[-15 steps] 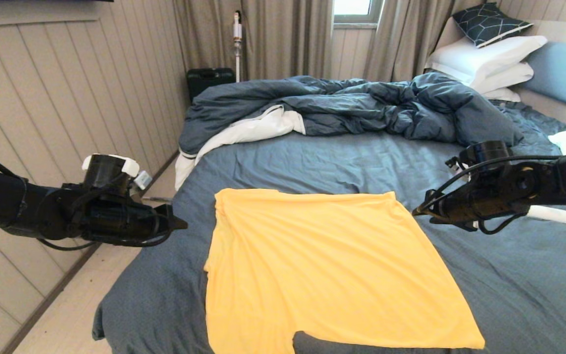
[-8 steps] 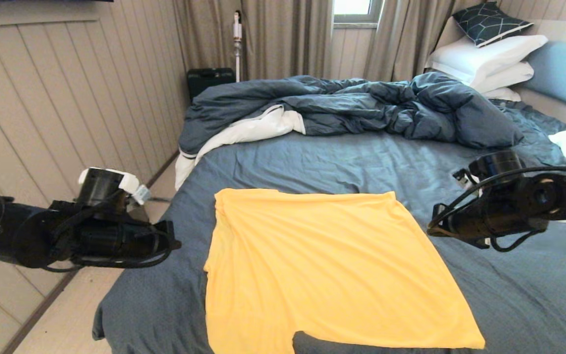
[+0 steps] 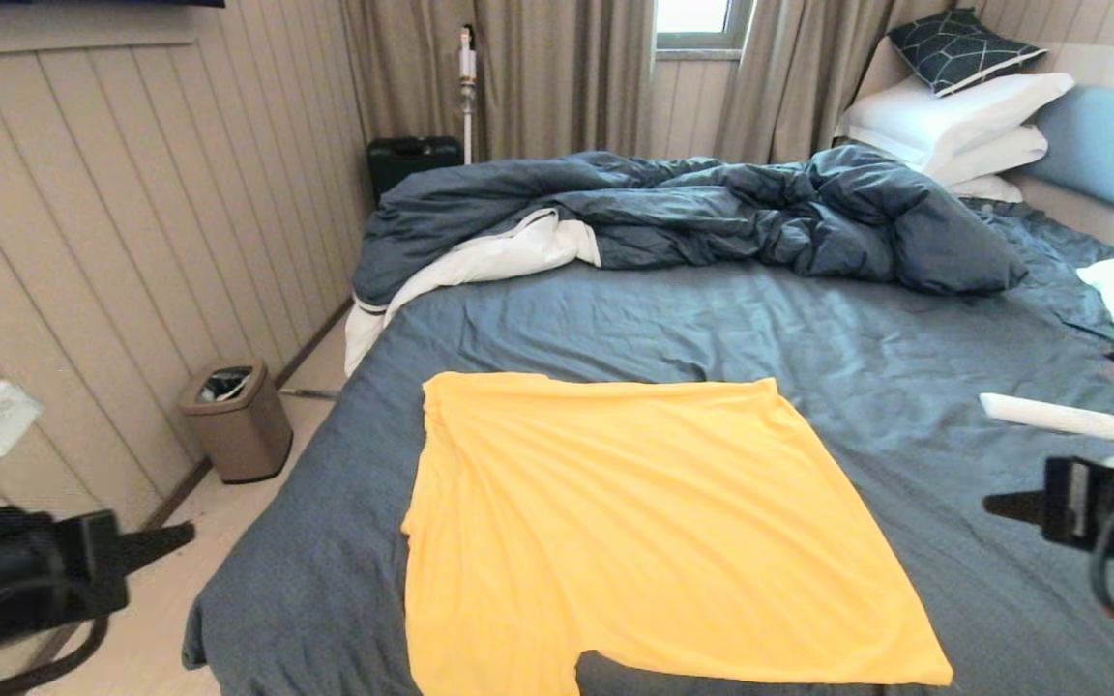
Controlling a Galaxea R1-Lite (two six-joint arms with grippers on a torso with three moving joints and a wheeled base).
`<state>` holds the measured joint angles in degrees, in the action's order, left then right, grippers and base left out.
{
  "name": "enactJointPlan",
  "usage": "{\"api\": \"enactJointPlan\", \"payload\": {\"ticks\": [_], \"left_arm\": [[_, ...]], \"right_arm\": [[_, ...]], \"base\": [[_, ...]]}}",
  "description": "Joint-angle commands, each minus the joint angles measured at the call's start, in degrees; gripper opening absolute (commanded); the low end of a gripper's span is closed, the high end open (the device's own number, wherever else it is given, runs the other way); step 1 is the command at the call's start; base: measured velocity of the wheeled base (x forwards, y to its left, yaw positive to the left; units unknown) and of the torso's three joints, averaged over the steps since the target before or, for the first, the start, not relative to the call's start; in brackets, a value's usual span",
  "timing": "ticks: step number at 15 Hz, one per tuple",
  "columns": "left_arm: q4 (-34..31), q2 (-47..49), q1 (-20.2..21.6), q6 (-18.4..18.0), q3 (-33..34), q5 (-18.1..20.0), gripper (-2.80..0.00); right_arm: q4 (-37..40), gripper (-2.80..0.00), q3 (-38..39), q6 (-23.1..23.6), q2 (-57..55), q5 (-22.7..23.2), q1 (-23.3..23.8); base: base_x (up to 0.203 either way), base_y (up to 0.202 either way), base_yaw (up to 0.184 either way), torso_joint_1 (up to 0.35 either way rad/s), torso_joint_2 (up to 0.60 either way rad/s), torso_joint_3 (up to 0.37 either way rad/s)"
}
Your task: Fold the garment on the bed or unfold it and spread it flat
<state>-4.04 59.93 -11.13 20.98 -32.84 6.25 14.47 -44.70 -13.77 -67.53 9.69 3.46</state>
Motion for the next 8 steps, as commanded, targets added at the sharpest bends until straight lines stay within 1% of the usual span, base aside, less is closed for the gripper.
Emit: {"api": "enactJointPlan", "payload": {"ticks": [1, 3, 5, 6, 7, 8], "left_arm": [[-5.2, -19.0, 0.1, -1.3, 2.0, -2.4, -2.80], [-11.1, -30.8, 0.2, -3.4, 4.1, -4.8, -2.80], [-15.2, -41.1, 0.5, -6.8, 7.2, -7.5, -2.80], [-16.0, -43.5, 0.8, -8.1, 10.1, -11.1, -2.80], [-15.0, -44.3, 1.0, -9.4, 14.7, -15.4, -2.80], [-10.2, -44.1, 1.3, -10.7, 17.4, -19.4, -2.80]], "right_arm": [[4.8, -2.80, 3.7, 1.1, 19.9, 0.0, -0.3], [8.8, -2.80, 8.8, 3.5, 33.5, -0.1, -0.6], [11.5, -2.80, 14.7, 6.7, 46.6, -0.2, -0.7], [12.2, -2.80, 17.7, 7.8, 51.9, -0.5, -1.0], [12.5, -2.80, 21.1, 8.7, 57.0, -0.9, -1.6], [12.4, -2.80, 24.7, 9.6, 61.1, -1.3, -2.2]], "base": [[0.000, 0.000, 0.000, 0.000, 0.00, 0.000], [0.000, 0.000, 0.000, 0.000, 0.00, 0.000], [0.000, 0.000, 0.000, 0.000, 0.00, 0.000], [0.000, 0.000, 0.000, 0.000, 0.00, 0.000], [0.000, 0.000, 0.000, 0.000, 0.00, 0.000], [0.000, 0.000, 0.000, 0.000, 0.00, 0.000]]}}
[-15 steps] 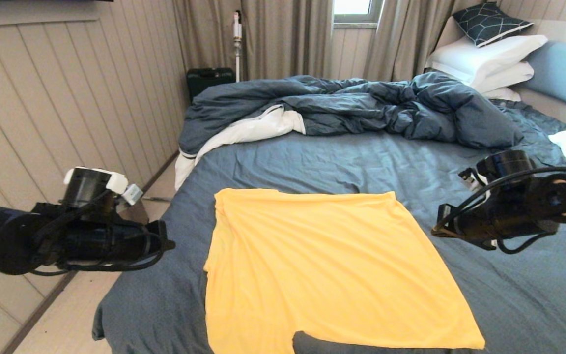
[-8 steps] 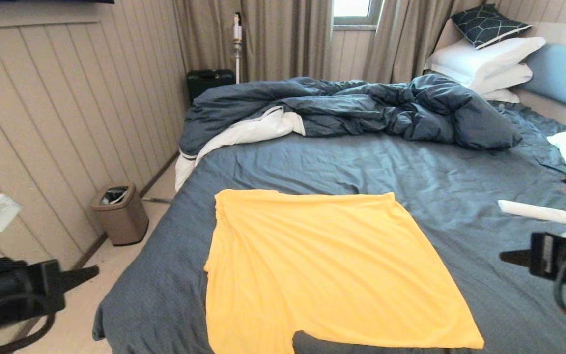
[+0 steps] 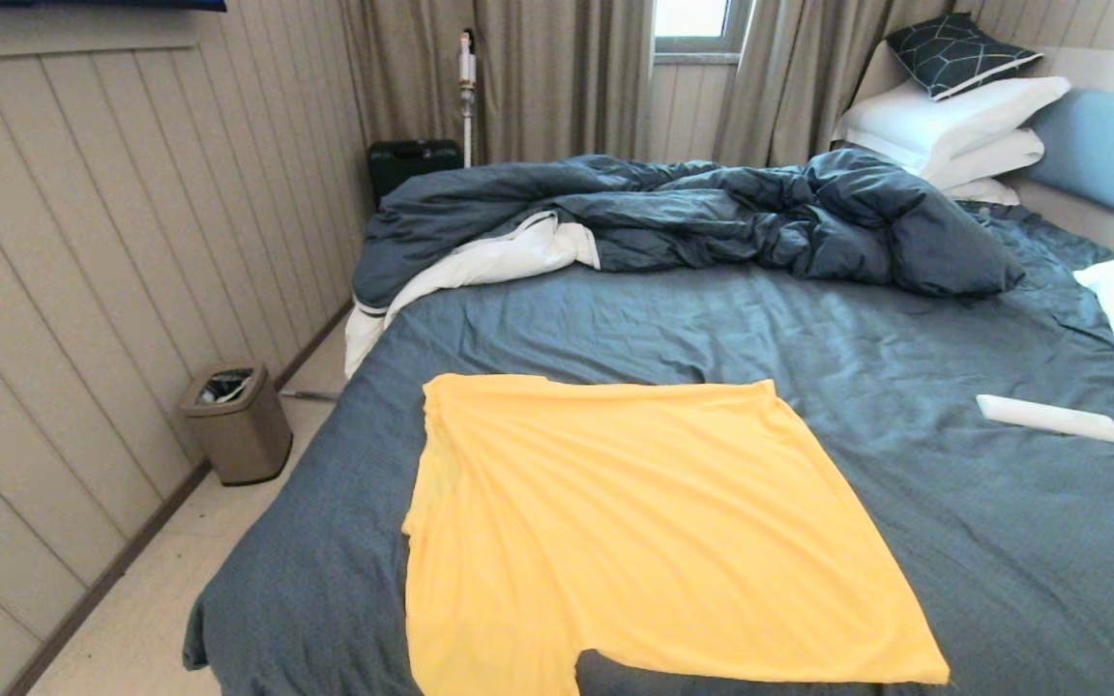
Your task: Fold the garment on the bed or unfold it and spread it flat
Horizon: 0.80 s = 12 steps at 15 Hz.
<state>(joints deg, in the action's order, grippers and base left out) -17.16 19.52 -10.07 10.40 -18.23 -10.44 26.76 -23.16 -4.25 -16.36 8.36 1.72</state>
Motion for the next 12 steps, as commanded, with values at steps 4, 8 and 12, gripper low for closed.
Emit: {"api": "enactJointPlan", "payload": {"ticks": [4, 8, 12], "left_arm": [[5.3, -7.7, 8.1, -7.5, 3.7, -5.9, -2.80], [2.8, -19.5, 10.1, -13.2, 10.7, 2.4, -2.80], [11.9, -19.4, 10.2, -16.1, 16.2, 12.6, -2.80]], "right_arm": [[-13.0, -2.80, 17.1, 2.9, 16.1, -8.0, -1.3], [-16.2, -2.80, 18.9, 2.3, 16.4, -8.7, -1.2], [-25.7, -2.80, 22.7, 5.5, 16.4, -8.5, -1.3]], "base": [[0.000, 0.000, 0.000, 0.000, 0.00, 0.000], [0.000, 0.000, 0.000, 0.000, 0.00, 0.000], [0.000, 0.000, 0.000, 0.000, 0.00, 0.000]]}}
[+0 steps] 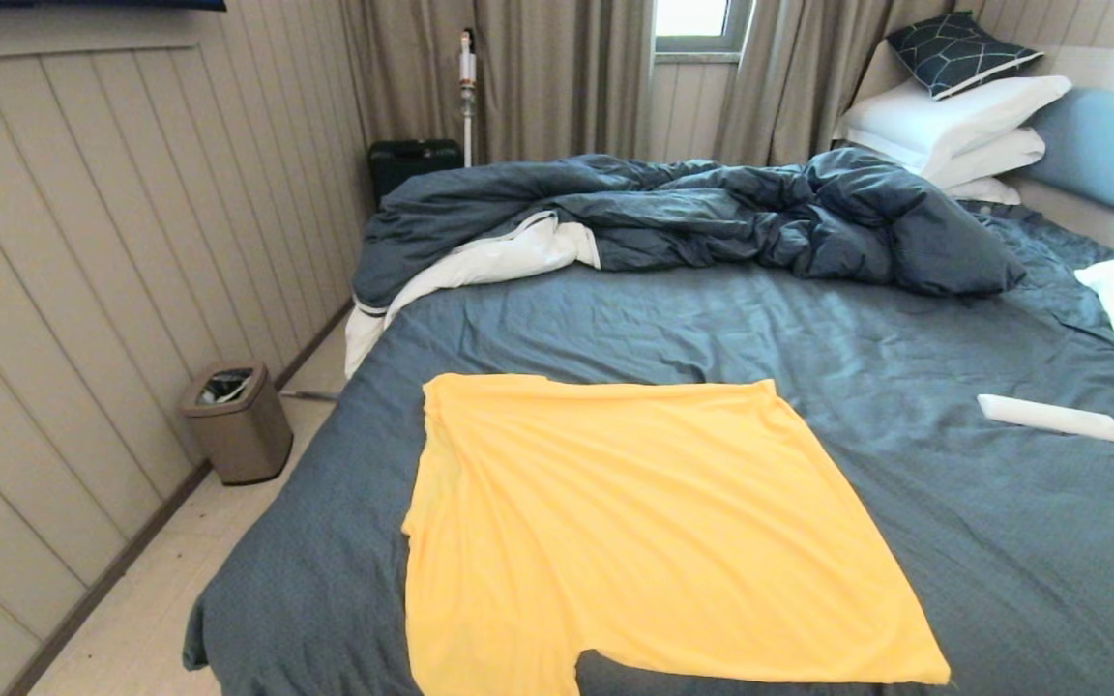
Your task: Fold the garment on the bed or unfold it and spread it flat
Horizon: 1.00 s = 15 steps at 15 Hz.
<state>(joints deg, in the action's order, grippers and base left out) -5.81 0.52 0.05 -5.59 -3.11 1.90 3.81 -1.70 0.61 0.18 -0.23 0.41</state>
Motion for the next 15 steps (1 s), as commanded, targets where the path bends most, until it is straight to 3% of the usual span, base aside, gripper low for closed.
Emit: {"api": "enactJointPlan", "payload": {"ticks": [1, 4, 6, 15], "left_arm": [[0.9, -0.3, 0.0, -0.1, 1.3, -0.1, -2.80], [1.3, -0.3, 0.0, 0.1, 1.4, -0.3, -2.80], [2.7, -0.3, 0.0, 5.8, 1.7, -2.3, -2.80], [2.8, -0.4, 0.0, 5.9, 1.7, -2.3, -2.80]], "right_arm": [[-3.2, -2.80, 1.6, 1.5, -0.2, 0.1, -0.1], [-3.2, -2.80, 1.7, -2.2, -0.2, -0.6, -0.1], [-3.2, -2.80, 1.7, -2.3, -0.2, -0.9, 0.0], [-3.3, -2.80, 1.7, -2.7, -0.2, -1.3, 0.1]], "base": [[0.000, 0.000, 0.000, 0.000, 0.00, 0.000], [0.000, 0.000, 0.000, 0.000, 0.00, 0.000], [0.000, 0.000, 0.000, 0.000, 0.00, 0.000], [0.000, 0.000, 0.000, 0.000, 0.00, 0.000]]}}
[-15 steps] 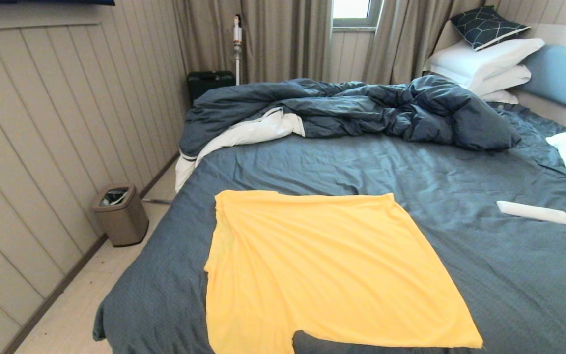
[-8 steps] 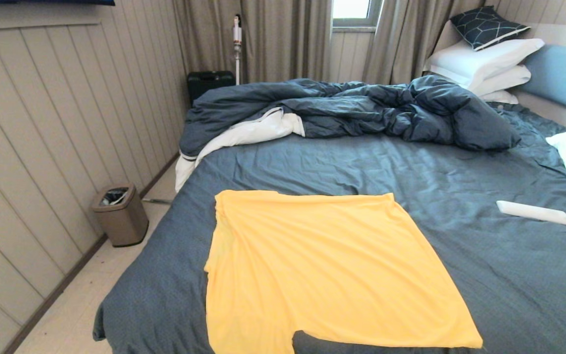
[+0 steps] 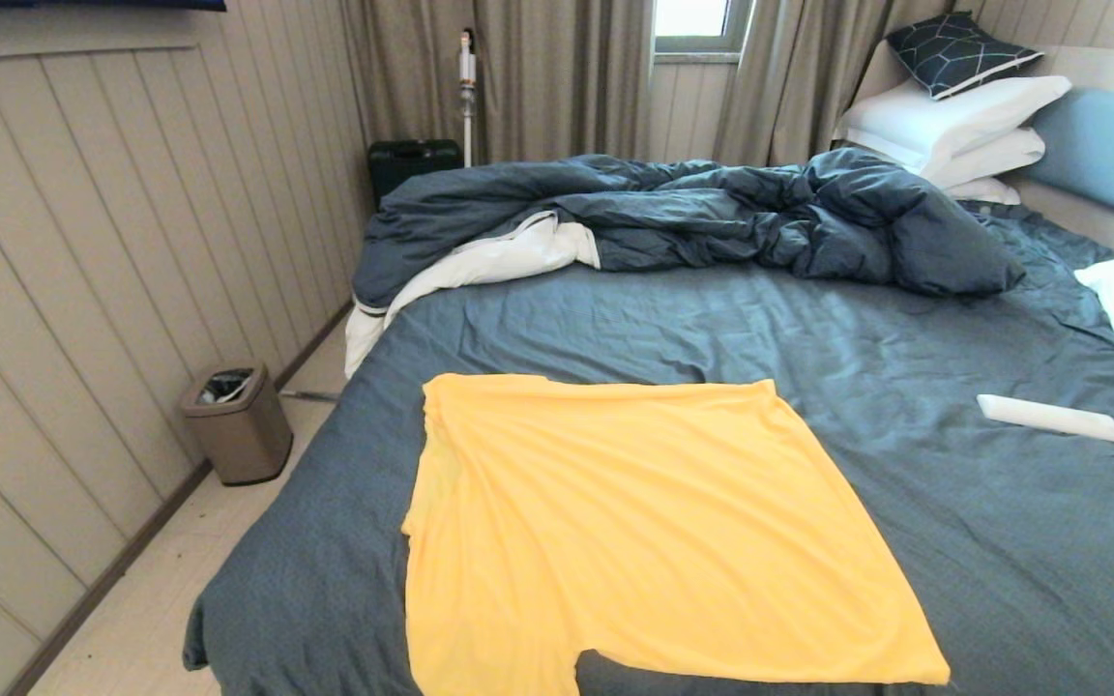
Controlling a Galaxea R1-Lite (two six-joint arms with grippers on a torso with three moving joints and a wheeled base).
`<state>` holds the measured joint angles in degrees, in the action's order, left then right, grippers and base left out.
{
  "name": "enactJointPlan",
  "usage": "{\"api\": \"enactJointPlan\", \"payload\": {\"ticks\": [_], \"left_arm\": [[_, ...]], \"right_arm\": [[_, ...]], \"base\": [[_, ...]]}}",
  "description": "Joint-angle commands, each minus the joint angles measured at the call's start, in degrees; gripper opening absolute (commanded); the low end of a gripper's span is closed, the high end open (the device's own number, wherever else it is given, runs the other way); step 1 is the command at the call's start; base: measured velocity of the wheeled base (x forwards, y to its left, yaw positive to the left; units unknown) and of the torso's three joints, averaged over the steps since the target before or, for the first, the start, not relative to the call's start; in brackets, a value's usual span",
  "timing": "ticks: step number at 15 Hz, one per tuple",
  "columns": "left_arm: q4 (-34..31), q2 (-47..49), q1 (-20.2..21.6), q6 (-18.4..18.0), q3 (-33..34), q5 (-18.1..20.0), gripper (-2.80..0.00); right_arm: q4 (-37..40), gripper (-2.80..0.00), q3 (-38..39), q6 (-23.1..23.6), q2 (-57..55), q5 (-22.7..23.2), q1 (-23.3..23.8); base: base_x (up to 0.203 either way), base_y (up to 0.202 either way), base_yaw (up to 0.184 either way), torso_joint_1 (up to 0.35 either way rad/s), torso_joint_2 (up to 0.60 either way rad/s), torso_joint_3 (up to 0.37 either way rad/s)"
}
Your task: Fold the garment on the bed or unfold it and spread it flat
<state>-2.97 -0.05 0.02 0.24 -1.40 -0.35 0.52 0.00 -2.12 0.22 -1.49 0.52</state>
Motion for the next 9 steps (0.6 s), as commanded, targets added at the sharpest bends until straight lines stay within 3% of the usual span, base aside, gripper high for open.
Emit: {"api": "enactJointPlan", "payload": {"ticks": [1, 9], "left_arm": [[0.0, 0.1, 0.0, 0.0, 0.0, -0.1, -2.80], [0.0, 0.1, 0.1, 0.0, 0.0, -0.1, -2.80]], "right_arm": [[0.0, -2.80, 0.0, 0.0, -0.2, 0.0, 0.0], [0.0, -2.80, 0.0, -0.2, -0.2, -0.1, 0.0]], "base": [[0.000, 0.000, 0.000, 0.000, 0.00, 0.000], [0.000, 0.000, 0.000, 0.000, 0.00, 0.000]]}}
